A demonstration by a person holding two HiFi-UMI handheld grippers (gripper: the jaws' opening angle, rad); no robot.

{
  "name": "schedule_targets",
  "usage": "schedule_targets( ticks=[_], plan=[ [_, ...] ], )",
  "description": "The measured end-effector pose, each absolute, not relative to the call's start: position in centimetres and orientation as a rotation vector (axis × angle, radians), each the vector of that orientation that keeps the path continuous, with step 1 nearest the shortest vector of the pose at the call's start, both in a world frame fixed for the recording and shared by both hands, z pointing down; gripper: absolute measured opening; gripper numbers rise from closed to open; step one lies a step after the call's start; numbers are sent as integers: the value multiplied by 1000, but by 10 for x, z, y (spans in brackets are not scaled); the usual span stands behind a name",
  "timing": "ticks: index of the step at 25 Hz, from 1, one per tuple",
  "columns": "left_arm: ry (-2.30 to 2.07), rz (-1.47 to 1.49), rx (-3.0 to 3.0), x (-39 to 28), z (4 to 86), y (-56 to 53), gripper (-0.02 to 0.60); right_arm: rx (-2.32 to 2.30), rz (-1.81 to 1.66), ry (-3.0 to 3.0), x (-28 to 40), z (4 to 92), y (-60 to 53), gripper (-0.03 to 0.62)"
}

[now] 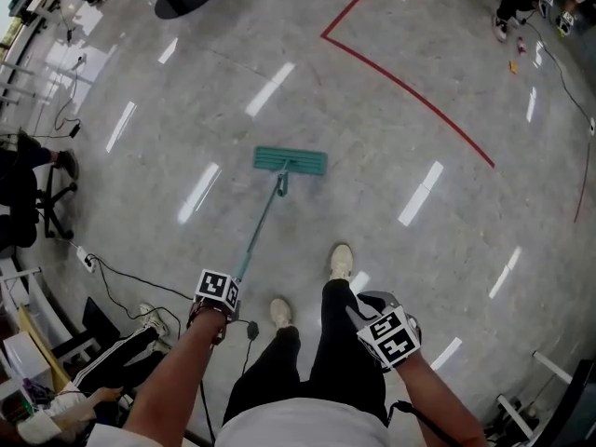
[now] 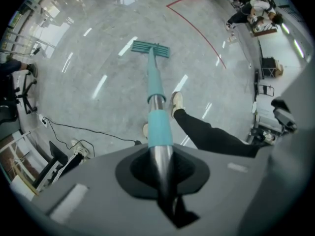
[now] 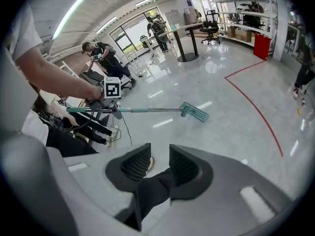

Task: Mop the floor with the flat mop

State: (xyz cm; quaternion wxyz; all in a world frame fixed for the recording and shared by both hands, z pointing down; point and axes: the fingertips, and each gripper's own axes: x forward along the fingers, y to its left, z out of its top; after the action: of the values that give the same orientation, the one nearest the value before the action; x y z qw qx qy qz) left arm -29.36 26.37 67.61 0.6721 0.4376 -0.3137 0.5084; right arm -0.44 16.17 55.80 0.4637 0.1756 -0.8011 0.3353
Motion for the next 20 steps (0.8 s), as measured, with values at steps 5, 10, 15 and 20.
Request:
schedule_targets(
  ticks=[5,10,15,20],
  plan=[
    [-722,1124,986,-284,682,221,44,415,843,-1970,0,560,149,121],
    [-734,1111,996,-281,688,171,44,422,835,-1959,16,561,129,121],
    [-750,1109,1007,-280,693,118,44,427,867,-1947,28,567,117,121],
    [-761,1103,1009,-278,697,76,44,445,896,-1942,37,570,108,121]
  ],
)
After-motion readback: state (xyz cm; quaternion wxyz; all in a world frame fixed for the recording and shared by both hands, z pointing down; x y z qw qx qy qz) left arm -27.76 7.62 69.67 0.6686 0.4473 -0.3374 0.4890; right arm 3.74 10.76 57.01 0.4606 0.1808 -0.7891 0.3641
